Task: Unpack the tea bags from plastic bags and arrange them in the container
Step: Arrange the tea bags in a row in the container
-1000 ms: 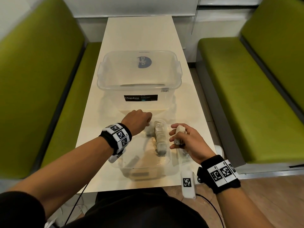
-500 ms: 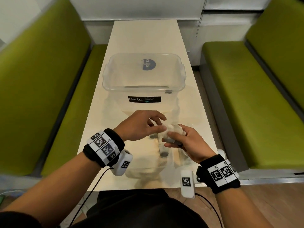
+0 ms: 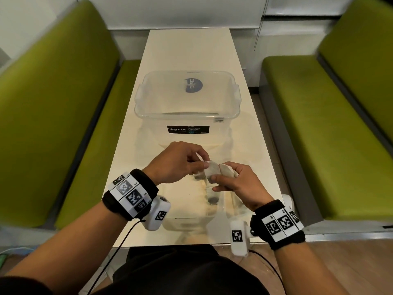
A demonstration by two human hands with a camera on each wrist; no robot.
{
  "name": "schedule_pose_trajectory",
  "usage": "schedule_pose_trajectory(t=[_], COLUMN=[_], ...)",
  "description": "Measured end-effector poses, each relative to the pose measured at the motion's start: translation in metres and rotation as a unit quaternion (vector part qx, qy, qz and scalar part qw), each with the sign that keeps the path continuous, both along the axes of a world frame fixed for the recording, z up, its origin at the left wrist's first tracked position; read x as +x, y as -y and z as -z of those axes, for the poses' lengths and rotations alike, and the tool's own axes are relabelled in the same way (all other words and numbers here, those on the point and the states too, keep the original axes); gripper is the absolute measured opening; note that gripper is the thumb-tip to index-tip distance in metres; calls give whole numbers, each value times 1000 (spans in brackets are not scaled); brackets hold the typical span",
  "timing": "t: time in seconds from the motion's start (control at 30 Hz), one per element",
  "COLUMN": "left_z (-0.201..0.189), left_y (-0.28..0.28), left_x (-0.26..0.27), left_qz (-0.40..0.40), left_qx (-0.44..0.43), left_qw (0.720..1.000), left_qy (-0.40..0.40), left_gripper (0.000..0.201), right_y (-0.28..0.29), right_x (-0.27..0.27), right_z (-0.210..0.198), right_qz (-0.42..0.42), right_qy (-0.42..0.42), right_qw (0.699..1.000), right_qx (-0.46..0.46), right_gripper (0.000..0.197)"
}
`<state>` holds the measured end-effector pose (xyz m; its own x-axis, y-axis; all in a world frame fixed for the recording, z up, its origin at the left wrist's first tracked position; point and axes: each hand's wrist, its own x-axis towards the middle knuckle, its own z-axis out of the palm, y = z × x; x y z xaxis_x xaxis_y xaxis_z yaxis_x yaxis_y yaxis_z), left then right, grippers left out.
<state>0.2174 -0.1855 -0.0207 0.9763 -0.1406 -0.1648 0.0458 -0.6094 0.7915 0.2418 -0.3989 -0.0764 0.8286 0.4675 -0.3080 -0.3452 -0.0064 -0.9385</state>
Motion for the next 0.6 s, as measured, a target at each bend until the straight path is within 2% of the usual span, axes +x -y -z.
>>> schedule_pose_trajectory(t=[0.33,0.5,0.6], left_z=[-14,-16,-11], left_y=[1,3,2], left_x=[4,6,8], left_qz=[63,80,58], left_qx=[129,163,174], left_qw=[987,977,975], left_qy=[74,117,124], left_gripper=[14,13,13], right_y=[-2,-7,-6], right_x=[-2,-1,2], right_z=[0,5,10], right_qz=[31,53,69], right_qy=[49,76,62], right_qw=[998,996,996], right_qx=[17,12,-12], right_gripper=[35,29,25])
